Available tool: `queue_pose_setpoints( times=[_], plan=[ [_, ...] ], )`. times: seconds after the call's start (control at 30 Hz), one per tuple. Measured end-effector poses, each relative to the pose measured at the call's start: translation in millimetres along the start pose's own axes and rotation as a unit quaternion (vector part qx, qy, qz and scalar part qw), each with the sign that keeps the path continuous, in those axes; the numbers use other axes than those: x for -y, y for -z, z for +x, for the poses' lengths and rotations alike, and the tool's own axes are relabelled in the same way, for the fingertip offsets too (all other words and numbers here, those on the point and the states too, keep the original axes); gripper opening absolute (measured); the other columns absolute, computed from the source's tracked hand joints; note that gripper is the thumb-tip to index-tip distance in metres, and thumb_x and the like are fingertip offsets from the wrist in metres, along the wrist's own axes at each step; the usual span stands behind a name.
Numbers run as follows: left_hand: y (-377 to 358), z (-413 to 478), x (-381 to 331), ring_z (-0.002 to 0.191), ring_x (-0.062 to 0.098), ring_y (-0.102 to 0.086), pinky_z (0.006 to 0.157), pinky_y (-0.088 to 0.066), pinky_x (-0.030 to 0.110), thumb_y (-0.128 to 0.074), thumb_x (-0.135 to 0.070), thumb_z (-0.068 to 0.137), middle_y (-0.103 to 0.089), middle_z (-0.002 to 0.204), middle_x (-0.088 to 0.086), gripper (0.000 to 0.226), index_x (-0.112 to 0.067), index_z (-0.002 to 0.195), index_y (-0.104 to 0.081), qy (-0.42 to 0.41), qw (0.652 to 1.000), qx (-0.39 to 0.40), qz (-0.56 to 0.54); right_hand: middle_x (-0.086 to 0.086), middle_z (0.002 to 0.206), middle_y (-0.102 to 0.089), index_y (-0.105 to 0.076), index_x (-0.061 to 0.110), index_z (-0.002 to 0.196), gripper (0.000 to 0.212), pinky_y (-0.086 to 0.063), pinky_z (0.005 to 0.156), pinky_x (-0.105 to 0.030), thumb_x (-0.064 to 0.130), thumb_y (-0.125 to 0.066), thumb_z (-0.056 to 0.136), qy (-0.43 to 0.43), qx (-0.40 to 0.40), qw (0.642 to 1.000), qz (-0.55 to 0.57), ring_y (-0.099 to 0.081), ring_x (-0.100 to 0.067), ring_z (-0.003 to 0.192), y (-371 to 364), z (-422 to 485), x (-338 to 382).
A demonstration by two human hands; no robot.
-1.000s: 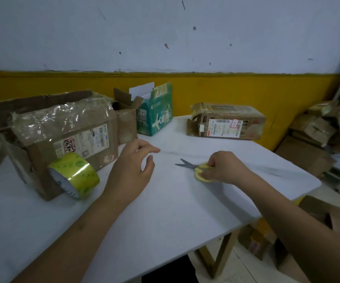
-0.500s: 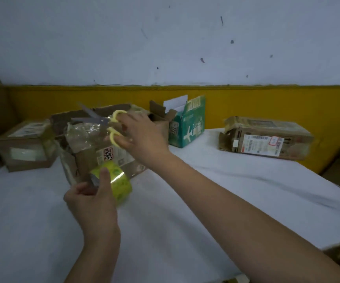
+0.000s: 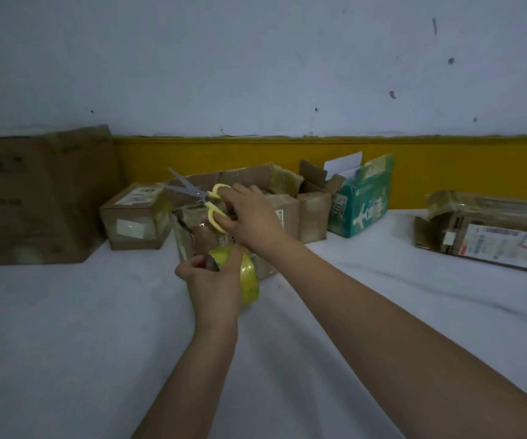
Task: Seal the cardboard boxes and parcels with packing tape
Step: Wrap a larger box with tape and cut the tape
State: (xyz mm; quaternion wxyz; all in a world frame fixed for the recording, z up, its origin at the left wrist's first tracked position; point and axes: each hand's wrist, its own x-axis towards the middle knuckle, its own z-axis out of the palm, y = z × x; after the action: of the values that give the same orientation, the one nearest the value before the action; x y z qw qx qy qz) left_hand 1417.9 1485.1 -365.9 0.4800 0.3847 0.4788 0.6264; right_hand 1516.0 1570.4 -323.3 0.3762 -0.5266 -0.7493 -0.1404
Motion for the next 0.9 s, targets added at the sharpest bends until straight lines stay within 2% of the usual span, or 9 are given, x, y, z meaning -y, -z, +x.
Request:
queue_pose_setpoints(
  times=[0.1, 0.23, 0.3, 0.4, 0.47, 0.57, 0.67, 0.8, 0.9],
  plan=[
    [1.3, -0.3, 5.9, 0.077, 0.005, -0.051, 0.059, -0.040, 0.024, -0.073, -0.030, 0.088, -0.049, 0.091, -0.010, 0.054, -0.015, 0.124, -0.035, 0.009, 1.000, 0.010, -0.004, -0.005, 0.102, -0.058, -0.059, 0.014, 0.126, 0.041, -0.022, 0.072, -0.028, 0.038, -0.062, 0.093, 0.003, -0.015, 1.000, 0.005, -0.036, -0.019, 0.085, -5.7, -0.4, 0.6],
    [2.6, -2.9, 12.6, 0.099, 0.023, -0.057, 0.081, -0.049, 0.035, -0.071, -0.033, 0.088, -0.050, 0.115, -0.001, 0.056, -0.017, 0.130, -0.039, 0.041, 0.999, 0.020, -0.004, -0.004, 0.102, -0.057, -0.058, 0.015, 0.127, 0.041, -0.022, 0.070, -0.029, 0.039, -0.060, 0.094, 0.000, -0.013, 1.000, -0.005, -0.033, -0.017, 0.085, -8.0, 0.6, -0.7],
    [2.9, -1.9, 9.7, 0.100, 0.026, -0.062, 0.088, -0.055, 0.044, -0.070, -0.033, 0.087, -0.055, 0.119, 0.004, 0.049, -0.019, 0.127, -0.045, 0.039, 0.999, 0.028, 0.000, -0.005, 0.102, -0.057, -0.058, 0.015, 0.128, 0.041, -0.030, 0.071, -0.033, 0.038, -0.060, 0.094, -0.014, 0.018, 1.000, 0.004, -0.034, -0.018, 0.085, -5.6, 3.1, 0.3],
    [3.1, 1.4, 6.8, 0.067, 0.014, -0.072, 0.070, -0.057, 0.037, -0.067, -0.023, 0.091, -0.055, 0.107, 0.002, 0.031, -0.019, 0.117, -0.050, 0.041, 0.998, 0.051, 0.001, -0.003, 0.100, -0.055, -0.057, 0.017, 0.128, 0.039, -0.038, 0.076, -0.035, 0.039, -0.057, 0.096, -0.006, 0.104, 0.994, 0.022, -0.043, -0.020, 0.086, 20.5, 8.4, 5.3],
    [5.4, 1.7, 8.5, 0.051, 0.020, -0.070, 0.054, -0.054, 0.031, -0.065, -0.016, 0.092, -0.057, 0.104, 0.001, 0.027, -0.019, 0.114, -0.049, 0.047, 0.996, 0.065, -0.025, 0.001, 0.100, -0.057, -0.059, 0.021, 0.123, 0.034, -0.039, 0.071, -0.027, 0.042, -0.055, 0.097, -0.004, 0.176, 0.982, 0.067, -0.051, -0.016, 0.088, 55.3, 10.6, 7.3],
    [7.6, 2.1, 11.8, 0.053, 0.025, -0.070, 0.049, -0.054, 0.033, -0.064, -0.014, 0.092, -0.066, 0.111, 0.015, 0.022, -0.023, 0.106, -0.050, 0.041, 0.996, 0.072, -0.040, 0.012, 0.099, -0.062, -0.062, 0.038, 0.105, 0.029, -0.044, 0.077, -0.025, 0.061, -0.050, 0.092, -0.019, 0.315, 0.943, 0.100, -0.057, -0.004, 0.090, 110.6, 8.4, 2.1],
    [6.6, 4.2, 12.7, 0.055, 0.022, -0.071, 0.053, -0.058, 0.040, -0.064, -0.013, 0.092, -0.065, 0.115, 0.021, 0.022, -0.027, 0.101, -0.049, 0.041, 0.996, 0.069, -0.049, 0.011, 0.108, -0.063, -0.063, 0.042, 0.107, 0.045, -0.048, 0.086, -0.028, 0.074, -0.044, 0.080, -0.075, 0.470, 0.879, 0.023, -0.057, -0.010, 0.102, 140.7, 4.9, -12.4],
    [9.3, 2.5, 13.0, 0.050, 0.028, -0.068, 0.044, -0.051, 0.028, -0.062, -0.013, 0.093, -0.064, 0.115, 0.020, 0.022, -0.024, 0.109, -0.051, 0.048, 0.993, 0.089, -0.055, 0.001, 0.121, -0.058, -0.056, 0.060, 0.092, 0.018, -0.057, 0.076, -0.027, 0.075, -0.054, 0.081, -0.143, 0.589, 0.794, -0.045, -0.056, -0.022, 0.112, 127.9, -3.7, -34.1],
    [12.1, 1.2, 12.4, 0.049, 0.029, -0.066, 0.040, -0.046, 0.023, -0.061, -0.014, 0.094, -0.061, 0.113, 0.012, 0.026, -0.020, 0.118, -0.053, 0.062, 0.991, 0.106, -0.049, -0.016, 0.139, -0.051, -0.060, 0.051, 0.117, 0.057, -0.058, 0.072, -0.025, 0.082, -0.056, 0.070, -0.158, 0.621, 0.766, -0.050, -0.050, -0.036, 0.127, 107.9, 0.3, -34.0]
  ],
)
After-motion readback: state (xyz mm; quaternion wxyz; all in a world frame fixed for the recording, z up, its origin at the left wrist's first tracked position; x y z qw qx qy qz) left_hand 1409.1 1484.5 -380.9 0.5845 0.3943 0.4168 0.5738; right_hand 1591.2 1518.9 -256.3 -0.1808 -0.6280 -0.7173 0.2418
